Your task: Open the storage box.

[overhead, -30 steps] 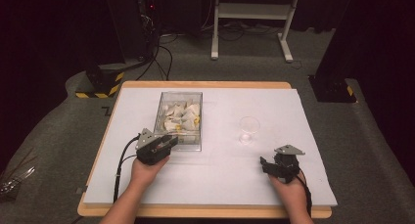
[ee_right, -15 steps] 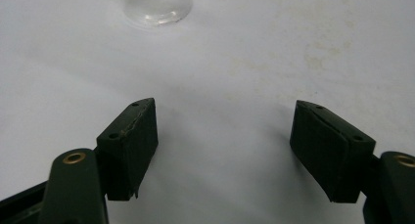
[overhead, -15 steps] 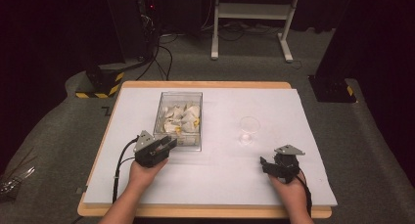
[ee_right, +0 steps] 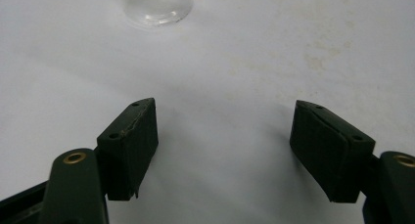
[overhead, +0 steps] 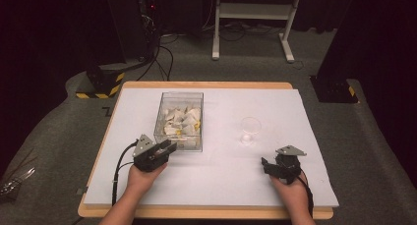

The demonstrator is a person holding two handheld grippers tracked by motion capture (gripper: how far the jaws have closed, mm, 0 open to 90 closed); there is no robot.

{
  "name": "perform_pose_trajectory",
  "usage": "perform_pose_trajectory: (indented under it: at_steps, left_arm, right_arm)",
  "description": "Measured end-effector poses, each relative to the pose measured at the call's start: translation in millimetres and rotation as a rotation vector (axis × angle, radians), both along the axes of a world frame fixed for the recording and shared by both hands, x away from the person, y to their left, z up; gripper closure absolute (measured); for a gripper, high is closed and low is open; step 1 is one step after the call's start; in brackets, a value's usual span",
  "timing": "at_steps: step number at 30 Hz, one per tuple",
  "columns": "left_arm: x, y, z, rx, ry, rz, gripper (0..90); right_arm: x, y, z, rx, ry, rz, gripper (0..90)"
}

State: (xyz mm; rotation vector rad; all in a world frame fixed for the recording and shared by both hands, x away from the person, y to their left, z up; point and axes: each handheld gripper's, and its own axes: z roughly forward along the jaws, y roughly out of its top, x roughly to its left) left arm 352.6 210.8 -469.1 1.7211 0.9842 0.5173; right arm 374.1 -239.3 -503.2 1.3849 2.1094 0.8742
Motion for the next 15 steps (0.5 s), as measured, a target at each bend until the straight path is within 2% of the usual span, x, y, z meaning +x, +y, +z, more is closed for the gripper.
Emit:
perform_pose_trajectory:
  at_steps: [9,15]
  left_arm:
    - [-12.9,-0.1,-0.2,0.009,-0.009,-0.001,67.3]
    - [-22.5,-0.3,-1.5,-0.003,-0.014,0.001,67.3]
  right_arm:
    - [-0.2,0.1,0.0,0.001,0.001,0.000,26.0]
    - [-0.2,0.1,0.0,0.001,0.001,0.000,26.0]
